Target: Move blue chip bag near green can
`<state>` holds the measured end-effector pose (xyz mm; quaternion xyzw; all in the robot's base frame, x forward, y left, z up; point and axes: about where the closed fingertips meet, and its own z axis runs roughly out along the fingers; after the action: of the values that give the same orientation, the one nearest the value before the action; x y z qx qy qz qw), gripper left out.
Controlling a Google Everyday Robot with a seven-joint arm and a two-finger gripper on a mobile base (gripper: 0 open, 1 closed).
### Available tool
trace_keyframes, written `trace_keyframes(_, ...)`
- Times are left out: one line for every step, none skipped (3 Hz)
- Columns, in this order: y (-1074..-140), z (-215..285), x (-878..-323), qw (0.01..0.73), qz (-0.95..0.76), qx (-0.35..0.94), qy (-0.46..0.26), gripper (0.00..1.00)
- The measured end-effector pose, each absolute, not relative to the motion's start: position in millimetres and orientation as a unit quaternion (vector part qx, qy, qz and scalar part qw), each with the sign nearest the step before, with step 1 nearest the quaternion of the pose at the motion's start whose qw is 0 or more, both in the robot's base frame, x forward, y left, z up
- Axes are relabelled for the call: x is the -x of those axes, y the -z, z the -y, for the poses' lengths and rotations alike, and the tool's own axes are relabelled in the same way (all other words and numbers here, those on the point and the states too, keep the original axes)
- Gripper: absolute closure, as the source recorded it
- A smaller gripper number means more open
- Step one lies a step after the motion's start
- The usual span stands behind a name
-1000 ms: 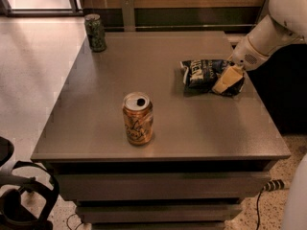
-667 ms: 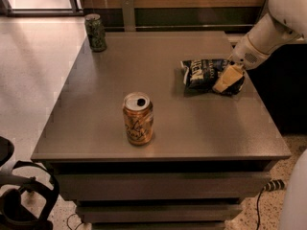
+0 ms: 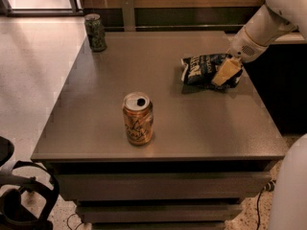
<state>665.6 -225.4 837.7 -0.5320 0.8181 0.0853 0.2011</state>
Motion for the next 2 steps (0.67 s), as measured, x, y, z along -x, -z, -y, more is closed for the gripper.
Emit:
trace_keyframes(-867,200,-678,0.215,-0.805,0.549,-0.075,1.0)
trace_keyframes(-891,171,-692,0.239,-0.791,0.559,-0.072,1.0)
